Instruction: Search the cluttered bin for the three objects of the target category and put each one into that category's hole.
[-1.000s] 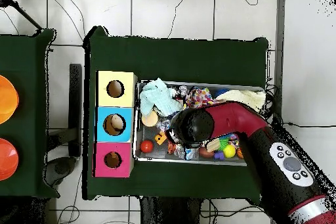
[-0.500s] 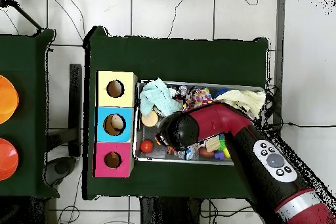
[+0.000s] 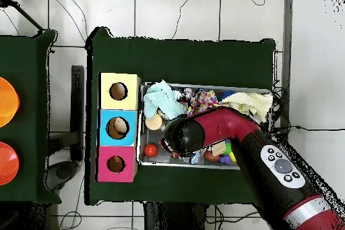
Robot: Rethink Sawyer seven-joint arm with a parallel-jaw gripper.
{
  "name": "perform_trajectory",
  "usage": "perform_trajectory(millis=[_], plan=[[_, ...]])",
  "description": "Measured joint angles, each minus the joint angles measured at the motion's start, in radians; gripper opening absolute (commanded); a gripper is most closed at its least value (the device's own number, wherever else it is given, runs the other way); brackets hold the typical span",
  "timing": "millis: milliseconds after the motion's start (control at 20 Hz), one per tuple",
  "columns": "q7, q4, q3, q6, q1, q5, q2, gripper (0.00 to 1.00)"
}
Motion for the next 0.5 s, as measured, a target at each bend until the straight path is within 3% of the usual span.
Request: perform_trajectory(millis=[500], plan=[[0.000,0.000,0.000,0.000,-0.039,0.000,0.000,1.00]])
